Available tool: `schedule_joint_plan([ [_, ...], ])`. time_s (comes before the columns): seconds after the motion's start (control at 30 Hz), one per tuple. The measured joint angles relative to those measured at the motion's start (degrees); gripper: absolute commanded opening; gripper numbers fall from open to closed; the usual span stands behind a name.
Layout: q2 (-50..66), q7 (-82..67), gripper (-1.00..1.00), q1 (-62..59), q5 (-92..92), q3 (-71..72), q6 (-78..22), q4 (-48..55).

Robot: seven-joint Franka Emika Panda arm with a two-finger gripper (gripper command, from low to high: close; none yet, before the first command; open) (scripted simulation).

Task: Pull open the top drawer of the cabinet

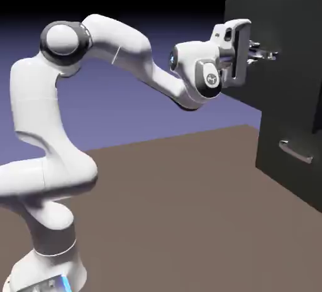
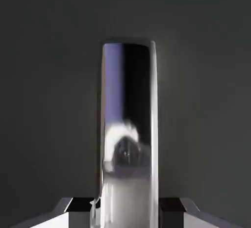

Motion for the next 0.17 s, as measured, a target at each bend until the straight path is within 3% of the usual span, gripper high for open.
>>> schedule_joint_plan([
  [0.17, 2.0, -5.4, -1.00, 10.3, 3.7, -7.8, 0.9, -3.7],
])
